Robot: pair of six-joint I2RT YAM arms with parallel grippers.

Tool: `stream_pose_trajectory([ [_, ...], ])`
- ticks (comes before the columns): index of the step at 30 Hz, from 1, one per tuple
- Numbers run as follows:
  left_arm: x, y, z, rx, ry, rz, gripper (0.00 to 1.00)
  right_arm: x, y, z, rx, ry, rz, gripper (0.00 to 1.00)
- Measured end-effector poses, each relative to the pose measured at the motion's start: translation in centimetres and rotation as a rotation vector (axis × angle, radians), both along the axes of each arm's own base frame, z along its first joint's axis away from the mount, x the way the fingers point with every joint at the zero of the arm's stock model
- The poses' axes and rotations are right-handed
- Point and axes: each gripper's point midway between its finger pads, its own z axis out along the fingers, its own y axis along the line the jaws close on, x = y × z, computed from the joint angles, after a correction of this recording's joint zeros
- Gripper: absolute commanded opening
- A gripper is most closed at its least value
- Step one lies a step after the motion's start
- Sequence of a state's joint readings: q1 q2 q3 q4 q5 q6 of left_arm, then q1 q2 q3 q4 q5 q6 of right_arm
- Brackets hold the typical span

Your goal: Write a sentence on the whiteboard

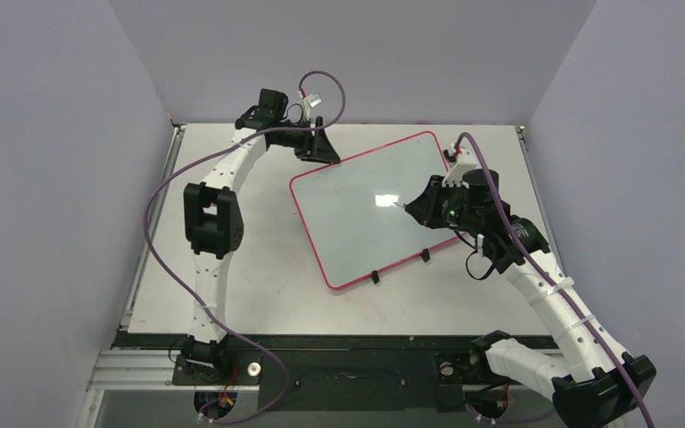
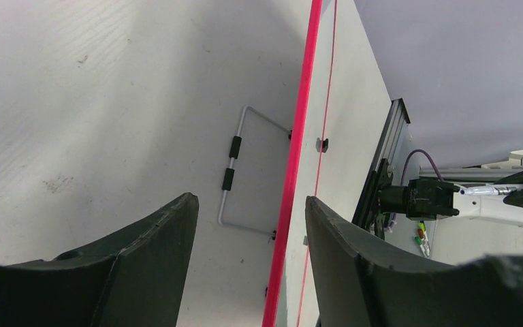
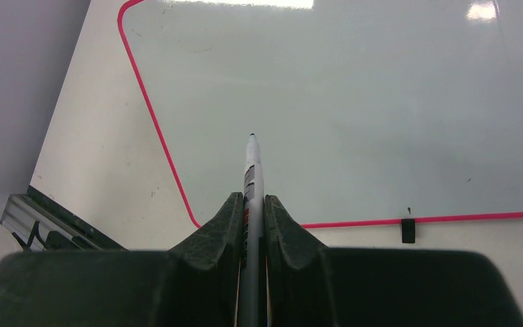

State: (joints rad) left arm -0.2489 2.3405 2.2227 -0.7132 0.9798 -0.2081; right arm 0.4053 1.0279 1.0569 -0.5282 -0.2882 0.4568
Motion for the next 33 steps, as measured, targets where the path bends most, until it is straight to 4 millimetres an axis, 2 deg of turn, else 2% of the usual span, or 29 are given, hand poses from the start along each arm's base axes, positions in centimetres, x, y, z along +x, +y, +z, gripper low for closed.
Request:
stream_pose_trajectory([
  [7, -0.8, -0.5, -0.7, 0.012, 0.01, -0.025, 0.55, 0.0, 0.0, 0.1, 0.001, -0.002, 0.0, 0.0],
  [12, -1.2, -0.6, -0.9, 0.02, 0.012, -0.039, 0.44, 0.0, 0.0, 0.1, 0.004, -0.002, -0.001, 0.0],
  [18, -1.9, -1.0, -1.1, 0.028, 0.015, -0.061, 0.4, 0.1, 0.1, 0.2, 0.008, -0.009, -0.001, 0.0],
  [24, -2.9, -1.6, -1.2, 0.024, 0.028, -0.097, 0.32, 0.2, 0.2, 0.4, 0.017, -0.011, -0.003, 0.0],
  [26, -3.2, -1.6, -1.4, 0.027, 0.034, -0.106, 0.25, 0.2, 0.4, 0.5, 0.022, -0.013, -0.002, 0.0],
  [29, -3.8, -1.7, -2.0, 0.031, 0.045, -0.123, 0.07, 0.3, 0.7, 0.6, 0.03, -0.016, 0.002, 0.0],
  [33, -4.7, -1.9, -1.1, -0.008, 0.068, -0.152, 0.03, 0.6, 1.4, 0.2, 0.029, -0.007, 0.017, 0.0],
])
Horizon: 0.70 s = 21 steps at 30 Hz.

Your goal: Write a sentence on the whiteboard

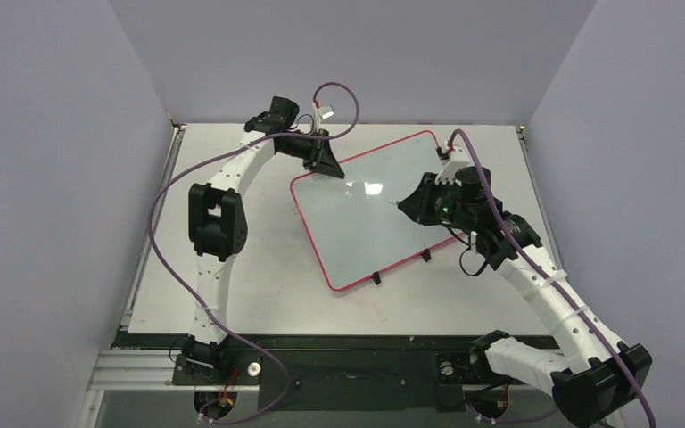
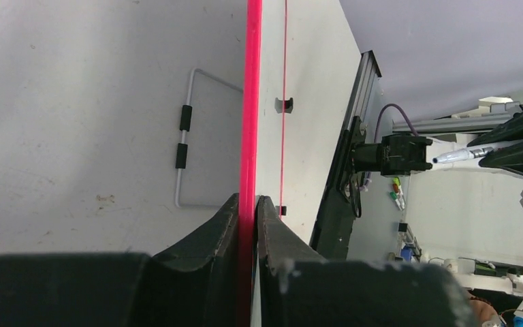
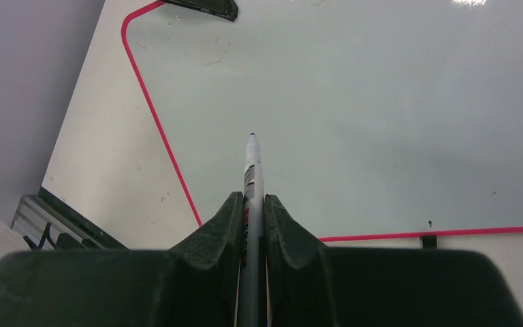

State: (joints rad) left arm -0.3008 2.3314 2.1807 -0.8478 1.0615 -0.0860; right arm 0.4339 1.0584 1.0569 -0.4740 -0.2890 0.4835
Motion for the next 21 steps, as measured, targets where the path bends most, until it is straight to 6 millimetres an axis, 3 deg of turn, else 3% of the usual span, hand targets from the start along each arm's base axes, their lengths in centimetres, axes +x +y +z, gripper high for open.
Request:
stream_pose_trajectory([
  [6, -0.9, -0.1, 0.8, 0.012, -0.032, -0.012, 0.0, -0.1, 1.6, -0.7, -0.018, 0.02, 0.037, 0.0],
  [14, -2.0, -0.3, 2.0, 0.043, -0.098, -0.013, 0.0, -0.7, 5.6, 1.0, -0.033, -0.023, 0.118, 0.0],
  [21, -2.3, -0.5, 2.5, 0.063, -0.131, -0.004, 0.0, -0.6, 8.4, 1.2, -0.085, -0.048, 0.139, 0.0],
])
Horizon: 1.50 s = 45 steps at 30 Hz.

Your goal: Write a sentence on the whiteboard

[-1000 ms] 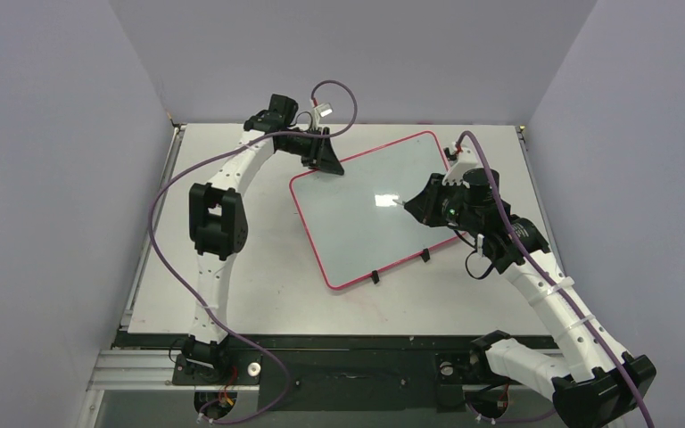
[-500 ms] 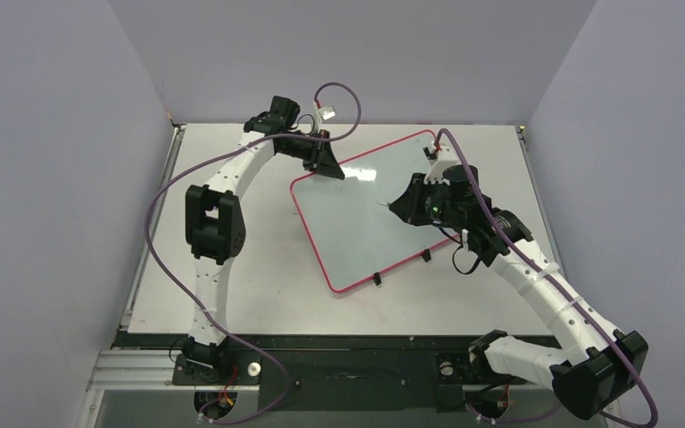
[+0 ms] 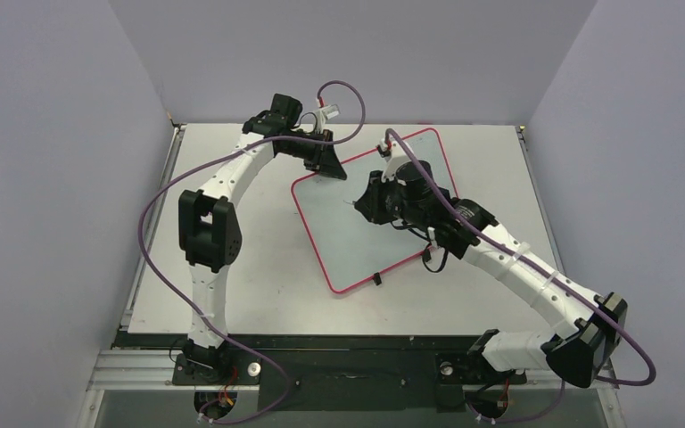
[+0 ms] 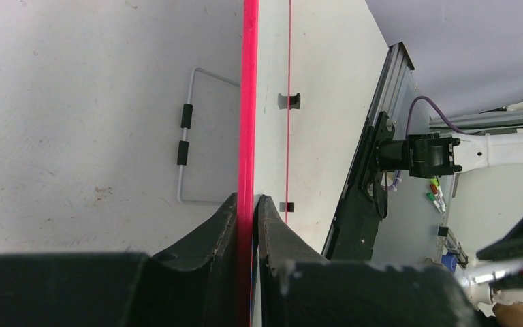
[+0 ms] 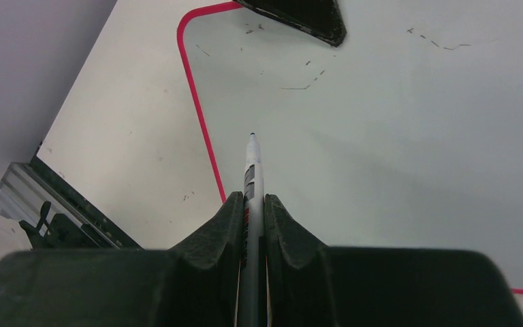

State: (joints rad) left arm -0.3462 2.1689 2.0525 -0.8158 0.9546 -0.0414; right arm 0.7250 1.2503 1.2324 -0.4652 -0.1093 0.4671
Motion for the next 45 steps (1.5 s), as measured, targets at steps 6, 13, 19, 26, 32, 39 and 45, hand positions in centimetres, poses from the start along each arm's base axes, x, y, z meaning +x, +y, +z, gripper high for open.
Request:
stream_pose_trajectory([
  [6, -0.2, 0.1, 0.1, 0.008, -0.004, 0.01, 0.0, 0.1, 3.7, -0.1, -0.067, -0.039, 0.016, 0.0],
  [13, -0.5, 0.1, 0.5, 0.015, -0.022, 0.019, 0.0, 0.5, 6.6, -0.2, -0.127, -0.09, -0.003, 0.0],
  [19, -0.5, 0.1, 0.6, 0.016, -0.008, 0.031, 0.0, 1.3, 8.3, -1.4, -0.177, -0.1, -0.022, 0.0],
  [26, -0.5, 0.1, 0.6, 0.018, 0.002, 0.04, 0.0, 2.1, 8.7, -3.1, -0.224, -0.09, -0.045, 0.0],
  [32, -0.5, 0.1, 0.6, 0.018, 0.003, 0.041, 0.0, 2.7, 8.9, -3.6, -0.243, -0.093, -0.063, 0.0],
  [39, -0.4, 0.1, 0.4, 0.019, 0.003, 0.04, 0.0, 3.1, 9.2, -4.0, -0.252, -0.093, -0.072, 0.0],
  [45, -0.4, 0.1, 0.3, 0.019, 0.003, 0.042, 0.0, 3.2, 9.2, -4.2, -0.255, -0.094, -0.075, 0.0],
])
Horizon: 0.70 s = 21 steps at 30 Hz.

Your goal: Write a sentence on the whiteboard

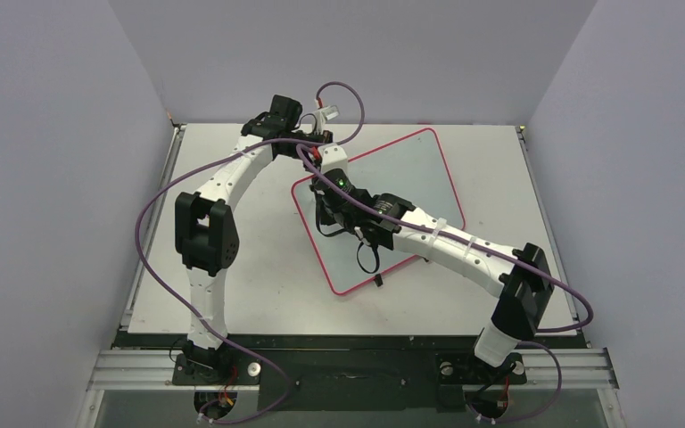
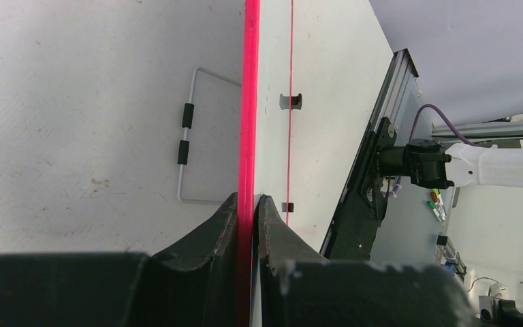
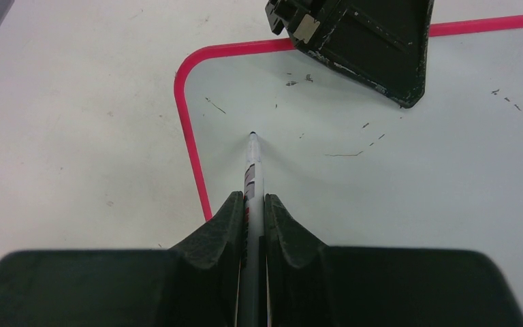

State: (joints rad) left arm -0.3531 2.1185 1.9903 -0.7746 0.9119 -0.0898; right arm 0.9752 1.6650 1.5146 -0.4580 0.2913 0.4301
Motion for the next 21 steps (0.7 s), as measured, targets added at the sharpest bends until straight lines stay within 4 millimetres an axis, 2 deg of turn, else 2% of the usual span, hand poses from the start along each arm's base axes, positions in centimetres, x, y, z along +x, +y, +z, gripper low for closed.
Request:
stream_pose_trajectory([
  [8, 0.1, 0.0, -0.1, -0.001, -0.009, -0.004, 0.0, -0.3, -0.3, -0.8, 0.009, 0.0, -0.002, 0.0],
  [17, 0.1, 0.0, -0.1, -0.001, -0.008, -0.003, 0.0, -1.8, -2.0, -2.5, 0.003, 0.035, -0.006, 0.0],
  [21, 0.1, 0.0, 0.0, -0.001, -0.005, -0.001, 0.0, -2.2, -2.3, -2.7, 0.002, 0.043, -0.002, 0.0],
])
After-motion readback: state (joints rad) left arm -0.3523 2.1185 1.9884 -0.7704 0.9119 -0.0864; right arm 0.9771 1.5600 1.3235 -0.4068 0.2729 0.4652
